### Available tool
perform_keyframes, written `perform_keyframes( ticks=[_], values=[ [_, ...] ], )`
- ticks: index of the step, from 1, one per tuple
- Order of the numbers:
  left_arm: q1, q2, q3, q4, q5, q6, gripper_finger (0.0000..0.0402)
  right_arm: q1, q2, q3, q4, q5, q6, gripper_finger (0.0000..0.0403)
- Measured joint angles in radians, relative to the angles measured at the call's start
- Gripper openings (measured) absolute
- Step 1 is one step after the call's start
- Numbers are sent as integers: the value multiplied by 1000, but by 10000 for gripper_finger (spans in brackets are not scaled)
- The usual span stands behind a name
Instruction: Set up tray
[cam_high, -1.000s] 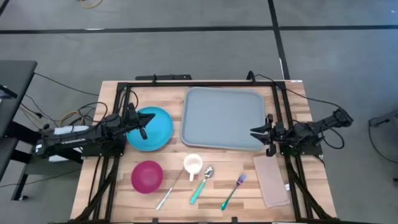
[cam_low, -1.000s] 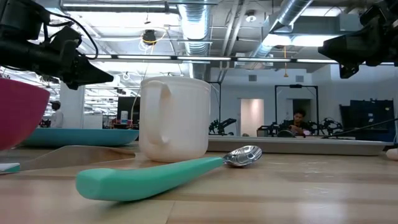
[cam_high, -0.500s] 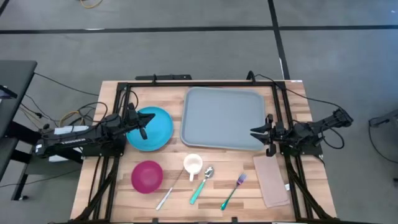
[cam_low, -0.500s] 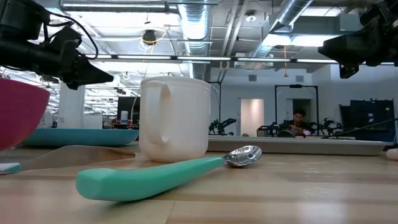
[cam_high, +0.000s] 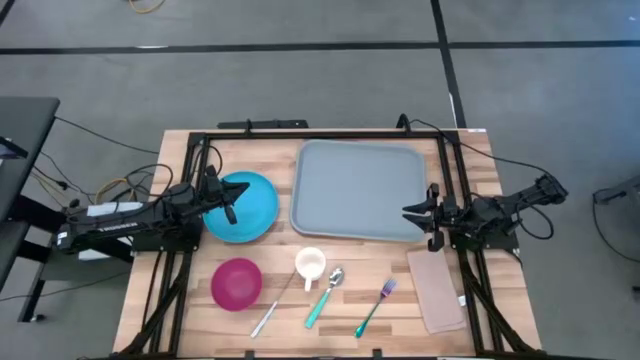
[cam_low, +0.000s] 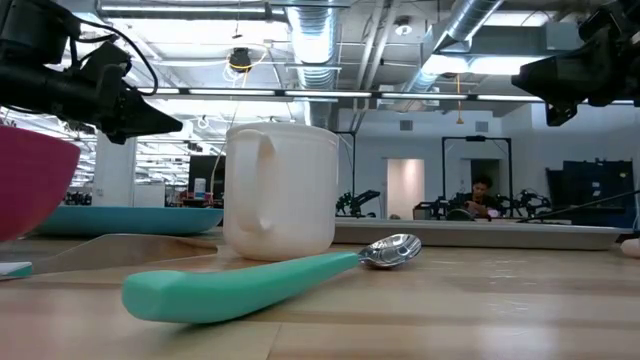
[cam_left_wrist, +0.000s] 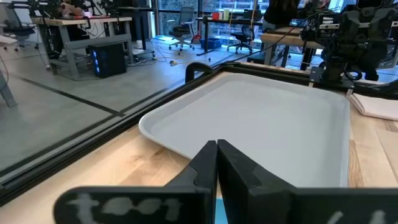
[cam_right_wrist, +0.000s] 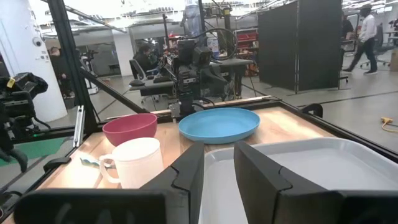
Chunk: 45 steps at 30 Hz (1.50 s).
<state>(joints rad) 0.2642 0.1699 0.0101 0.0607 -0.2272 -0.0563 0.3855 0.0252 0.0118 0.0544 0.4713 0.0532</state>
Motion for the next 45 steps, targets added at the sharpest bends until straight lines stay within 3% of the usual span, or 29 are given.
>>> perform_keyframes(
  ticks=[35, 40, 45],
  values=[
    [0, 0, 0, 31, -1, 0, 0, 0, 0, 0, 0, 0, 0, 81],
    [0, 0, 0, 76, -37, 88, 0, 0, 0, 0, 0, 0, 0, 81],
    [0, 0, 0, 13, -48, 60, 0, 0, 0, 0, 0, 0, -76, 81]
  ],
)
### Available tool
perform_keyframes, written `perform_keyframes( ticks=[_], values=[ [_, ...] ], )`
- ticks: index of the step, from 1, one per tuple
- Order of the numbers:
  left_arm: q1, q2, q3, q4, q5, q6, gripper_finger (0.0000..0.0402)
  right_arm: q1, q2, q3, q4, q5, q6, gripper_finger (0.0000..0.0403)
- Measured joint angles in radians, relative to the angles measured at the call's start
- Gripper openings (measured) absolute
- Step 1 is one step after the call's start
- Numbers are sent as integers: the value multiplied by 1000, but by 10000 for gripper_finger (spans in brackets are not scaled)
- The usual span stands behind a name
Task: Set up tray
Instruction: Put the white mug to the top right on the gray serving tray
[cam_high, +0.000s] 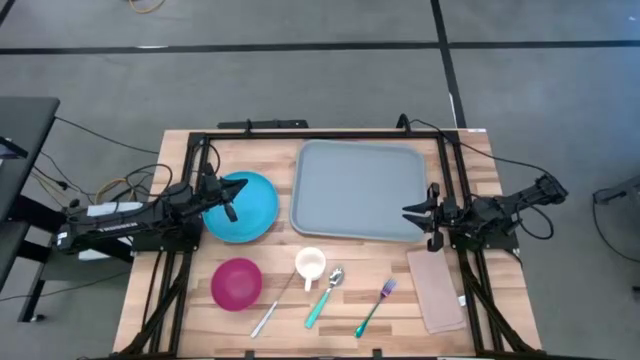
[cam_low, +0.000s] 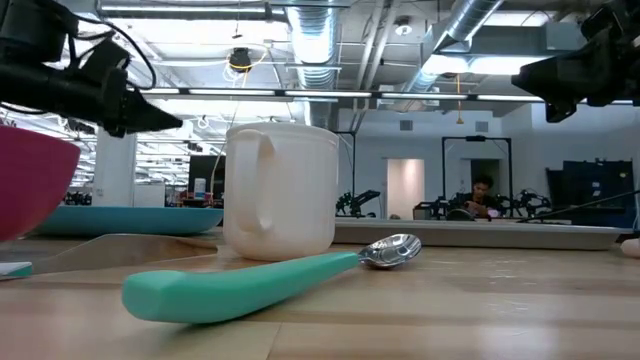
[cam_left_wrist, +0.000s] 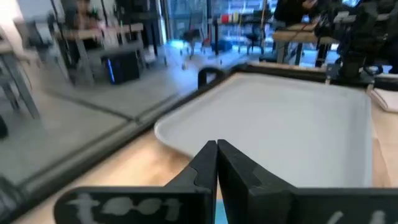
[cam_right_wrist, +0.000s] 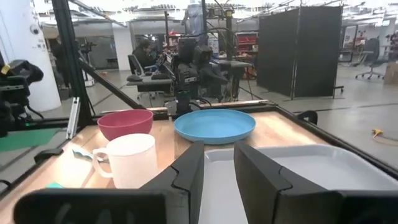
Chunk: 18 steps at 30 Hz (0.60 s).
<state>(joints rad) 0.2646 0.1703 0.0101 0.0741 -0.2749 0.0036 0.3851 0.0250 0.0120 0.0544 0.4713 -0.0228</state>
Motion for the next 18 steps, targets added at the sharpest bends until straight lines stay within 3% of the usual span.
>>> perform_keyframes(
  ticks=[7, 12, 18],
  values=[
    [0, 0, 0, -9, 54, -166, 0, -2, 0, -1, 12, 10, -4, 81],
    [0, 0, 0, -8, 31, -252, 0, -3, 0, -3, 105, 63, -4, 81],
    [0, 0, 0, -4, 17, -235, 0, -3, 0, -3, 131, 55, -5, 81]
  ],
)
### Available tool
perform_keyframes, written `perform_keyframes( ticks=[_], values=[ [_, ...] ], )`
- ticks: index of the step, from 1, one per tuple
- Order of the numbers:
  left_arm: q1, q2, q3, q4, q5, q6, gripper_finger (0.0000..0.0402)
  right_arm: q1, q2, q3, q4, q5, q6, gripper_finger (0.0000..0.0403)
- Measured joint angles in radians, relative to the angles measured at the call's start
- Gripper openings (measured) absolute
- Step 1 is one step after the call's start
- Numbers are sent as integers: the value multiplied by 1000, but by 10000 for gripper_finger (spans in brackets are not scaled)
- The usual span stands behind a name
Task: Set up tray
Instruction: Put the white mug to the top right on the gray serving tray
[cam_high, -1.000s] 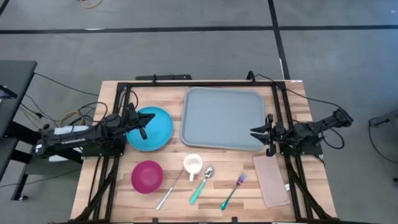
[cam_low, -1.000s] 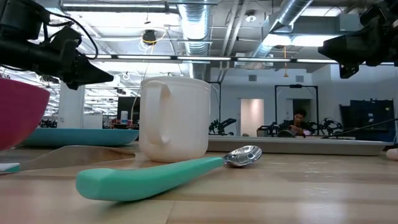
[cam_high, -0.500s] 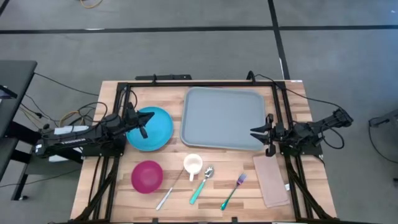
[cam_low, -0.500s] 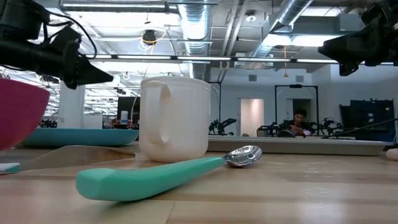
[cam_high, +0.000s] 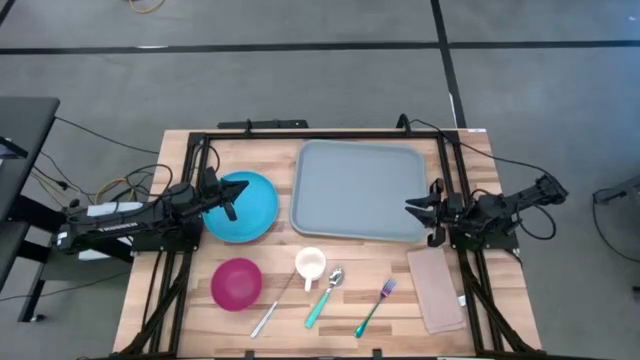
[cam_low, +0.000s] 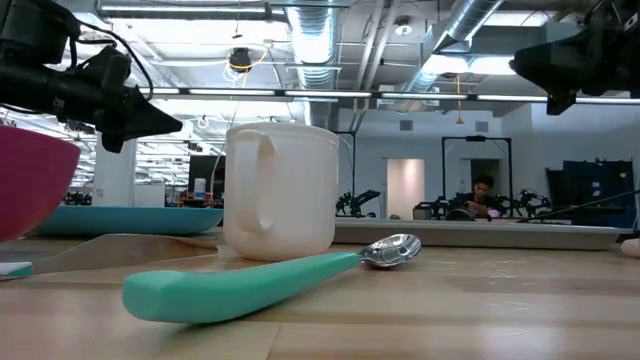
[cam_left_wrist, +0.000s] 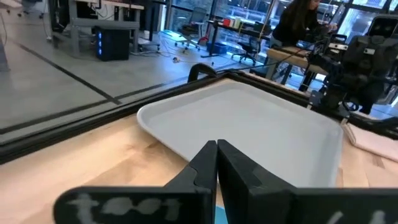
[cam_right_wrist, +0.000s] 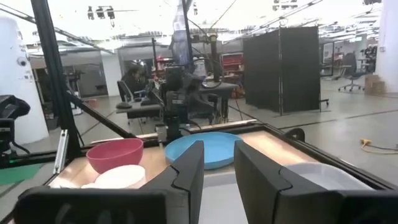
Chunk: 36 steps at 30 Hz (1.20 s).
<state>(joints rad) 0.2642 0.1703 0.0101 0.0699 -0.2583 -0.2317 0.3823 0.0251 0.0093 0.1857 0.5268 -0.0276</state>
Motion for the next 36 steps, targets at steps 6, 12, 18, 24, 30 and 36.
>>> perform_keyframes(
  ticks=[6, 12, 18, 24, 30, 36],
  values=[
    [0, 0, 0, 10, -55, 57, 0, -16, 0, 0, 101, 8, -8, 81],
    [0, 0, 0, 11, -63, 56, 0, -72, 0, 1, 115, 180, -8, 81],
    [0, 0, 0, 11, -63, 72, 0, -167, 0, 1, 145, 329, 25, 81],
    [0, 0, 0, 10, -61, 53, 0, -241, 0, 2, 128, 143, 132, 81],
    [0, 0, 0, 8, -35, 28, 0, -274, 0, 2, 65, 129, 195, 81],
    [0, 0, 0, 7, -34, 23, 0, -309, 1, 2, -87, 152, 313, 81]
  ],
)
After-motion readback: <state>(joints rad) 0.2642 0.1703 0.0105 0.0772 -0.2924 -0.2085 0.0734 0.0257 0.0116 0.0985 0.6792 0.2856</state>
